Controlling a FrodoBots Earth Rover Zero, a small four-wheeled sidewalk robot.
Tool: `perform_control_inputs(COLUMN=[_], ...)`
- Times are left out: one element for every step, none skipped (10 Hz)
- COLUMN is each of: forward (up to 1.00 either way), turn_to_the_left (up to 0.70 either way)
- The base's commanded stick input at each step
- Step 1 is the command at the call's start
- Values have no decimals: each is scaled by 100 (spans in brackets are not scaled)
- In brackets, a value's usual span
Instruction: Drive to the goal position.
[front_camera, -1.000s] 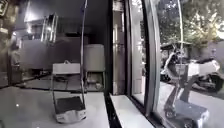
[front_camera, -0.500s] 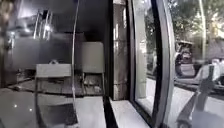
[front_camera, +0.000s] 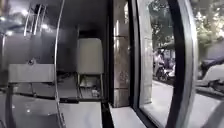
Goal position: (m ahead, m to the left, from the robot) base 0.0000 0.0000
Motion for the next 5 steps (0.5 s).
perform_control_inputs(forward=[45,45,45,45,45], turn_to_the_left=[0,0,0,0,0])
